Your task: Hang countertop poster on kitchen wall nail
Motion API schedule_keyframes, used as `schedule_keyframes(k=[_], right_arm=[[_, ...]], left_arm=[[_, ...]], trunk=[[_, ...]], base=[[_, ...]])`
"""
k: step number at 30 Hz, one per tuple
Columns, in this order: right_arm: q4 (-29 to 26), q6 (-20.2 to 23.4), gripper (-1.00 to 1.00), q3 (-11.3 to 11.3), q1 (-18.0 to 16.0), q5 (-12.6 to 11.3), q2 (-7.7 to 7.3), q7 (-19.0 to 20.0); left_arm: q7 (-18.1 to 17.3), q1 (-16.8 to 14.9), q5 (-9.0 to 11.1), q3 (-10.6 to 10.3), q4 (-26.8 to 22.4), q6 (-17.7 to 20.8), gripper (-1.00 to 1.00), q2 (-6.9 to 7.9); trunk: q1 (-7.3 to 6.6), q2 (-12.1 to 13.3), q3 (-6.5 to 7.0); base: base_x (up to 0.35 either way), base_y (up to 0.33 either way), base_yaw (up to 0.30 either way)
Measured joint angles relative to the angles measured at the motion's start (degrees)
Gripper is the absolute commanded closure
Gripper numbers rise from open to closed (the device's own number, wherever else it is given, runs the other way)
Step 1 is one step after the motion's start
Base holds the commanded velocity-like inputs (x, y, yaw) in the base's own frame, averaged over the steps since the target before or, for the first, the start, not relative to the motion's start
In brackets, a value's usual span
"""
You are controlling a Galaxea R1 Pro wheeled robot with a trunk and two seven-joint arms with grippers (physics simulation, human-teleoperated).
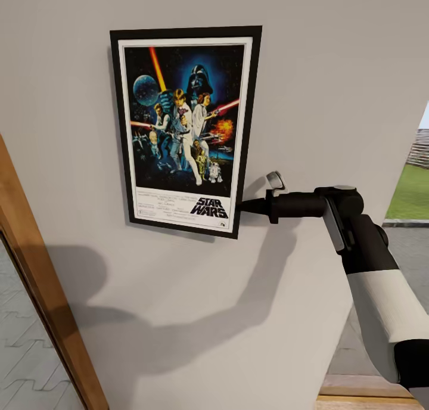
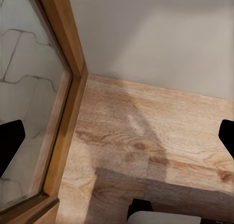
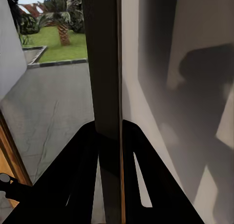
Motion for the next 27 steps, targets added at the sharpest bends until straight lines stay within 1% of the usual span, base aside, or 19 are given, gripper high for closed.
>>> schedule_keyframes(k=[13,20,27], right_arm=[[-0.08,-0.04,1.00,-0.08,1.06,0.01,-0.06,0.00],[-0.13,-1.93,1.00,-0.06,1.16,-0.01,-0.06,0.00],[-0.11,-2.57,1.00,-0.08,1.44,-0.01,-0.06,-0.01]], left_arm=[[0.00,0.00,0.00,0.00,0.00,0.00,-1.00,0.00],[0.00,0.00,0.00,0.00,-0.01,0.00,-1.00,0.00],[0.00,0.00,0.00,0.00,-0.02,0.00,-1.00,0.00]], trunk=[[0.00,0.00,0.00],[0.00,0.00,0.00],[0.00,0.00,0.00]], base=[[0.000,0.000,0.000],[0.000,0.000,0.000],[0.000,0.000,0.000]])
